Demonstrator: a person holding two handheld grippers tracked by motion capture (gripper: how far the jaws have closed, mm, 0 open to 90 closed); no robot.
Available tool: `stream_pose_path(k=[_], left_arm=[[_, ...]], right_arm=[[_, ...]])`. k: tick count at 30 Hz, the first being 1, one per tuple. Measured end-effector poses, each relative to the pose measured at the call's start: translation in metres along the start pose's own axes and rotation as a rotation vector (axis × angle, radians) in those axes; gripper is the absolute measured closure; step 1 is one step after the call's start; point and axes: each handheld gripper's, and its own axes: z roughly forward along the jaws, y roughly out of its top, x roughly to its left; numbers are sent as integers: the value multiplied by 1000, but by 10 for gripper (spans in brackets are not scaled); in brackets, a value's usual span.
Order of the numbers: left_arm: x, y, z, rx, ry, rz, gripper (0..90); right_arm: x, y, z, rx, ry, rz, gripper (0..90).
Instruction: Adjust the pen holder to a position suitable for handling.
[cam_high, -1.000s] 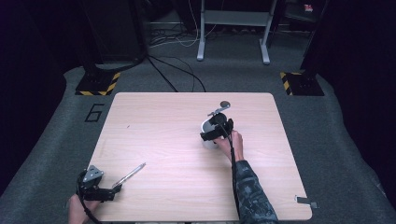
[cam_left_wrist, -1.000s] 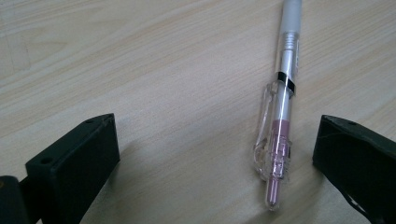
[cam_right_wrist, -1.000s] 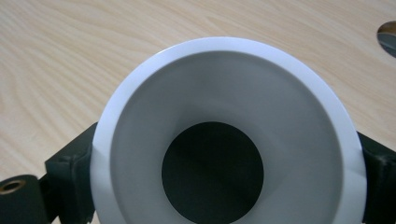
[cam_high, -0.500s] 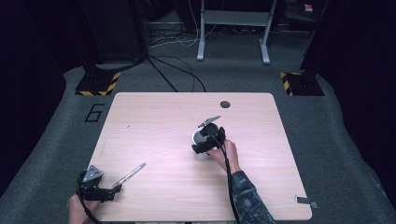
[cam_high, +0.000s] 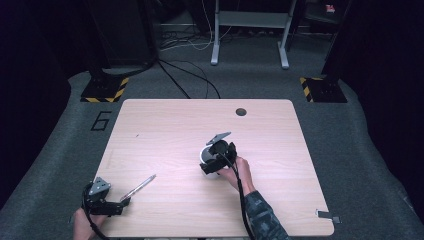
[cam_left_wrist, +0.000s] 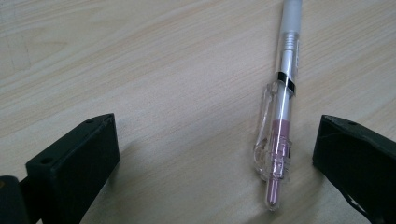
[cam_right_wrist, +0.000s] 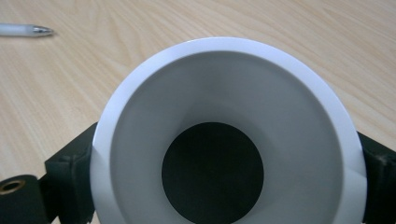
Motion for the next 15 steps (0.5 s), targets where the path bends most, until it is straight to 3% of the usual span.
stream_pose_path(k=[6,10,15], left_arm=[[0,0,0,0,0,1,4],[0,0,0,0,0,0,4],[0,0,0,-6,1,-7,4]], right_arm=[[9,-2,0,-11,15,-11,52],[7,-5,0,-28,60,15,0],[6,-16,-14,-69,76,22,0]])
